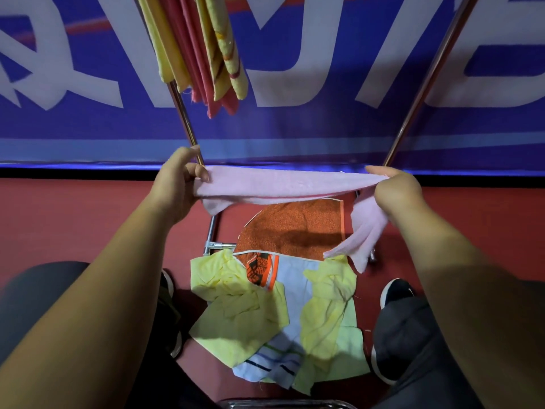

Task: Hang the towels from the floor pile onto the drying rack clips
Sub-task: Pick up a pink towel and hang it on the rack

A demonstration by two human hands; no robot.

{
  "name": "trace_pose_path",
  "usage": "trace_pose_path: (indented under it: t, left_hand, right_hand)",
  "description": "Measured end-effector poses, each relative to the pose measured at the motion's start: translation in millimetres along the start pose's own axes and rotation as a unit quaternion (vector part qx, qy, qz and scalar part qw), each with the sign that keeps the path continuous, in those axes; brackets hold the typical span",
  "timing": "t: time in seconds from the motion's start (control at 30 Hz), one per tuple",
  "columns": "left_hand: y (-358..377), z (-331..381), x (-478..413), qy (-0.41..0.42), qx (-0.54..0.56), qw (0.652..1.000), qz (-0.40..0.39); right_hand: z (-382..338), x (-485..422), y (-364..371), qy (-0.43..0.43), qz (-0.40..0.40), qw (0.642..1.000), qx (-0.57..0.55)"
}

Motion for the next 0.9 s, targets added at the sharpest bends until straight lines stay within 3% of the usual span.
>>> trace_pose_path:
  t: [0.1,0.23,0.37,0.5,0.6,0.77,0.9]
  left_hand:
    - [3.7,1.6,-0.8,0.049,-0.113,0.992,-0.023]
    - [2.4,-12.3,-6.4,0.081,-0.298,0.951,-0.011]
    - [13.5,-29.6,0.9,0.051,-0.304,0.951,-0.029]
    - [18.5,-35.0,-9.5,0.151,-0.460,0.875,-0.011]
    - [26.8,-48.4,-15.6,0.177,-0.527,0.830,-0.037]
    - [40.9,-67.7,-10.9,0.137,-0.553,0.818,-0.076]
    - [50.3,-77.0,-6.5,0.135,-0.615,0.770,-0.103]
  right_hand:
    - [-7.4,4.0,-2.3,-0.012,0.015,0.999,-0.037]
    - [-15.5,8.7,-2.5,-0.016,0.026,0.997,-0.066]
    - [-26.6,18.4,-1.0,-0.043,0.029,0.995,-0.090]
    - [-38.3,28.5,5.3,-0.076,0.009,0.992,-0.103]
    - [-43.5,32.3,12.9,-0.086,-0.015,0.989,-0.117]
    - [-47.2,34.5,23.6,-0.086,-0.043,0.985,-0.141]
    - [-47.0,34.5,30.7,-0.061,-0.059,0.981,-0.176]
Point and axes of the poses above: each hand's wrist, its own x-axis away from the middle knuckle, its own y-axis out of the palm, z = x × y, the point moved 6 cm from there along -x, towards the middle knuckle, and after that the axes turned 7 degrees about z, right-handed, at the moved point
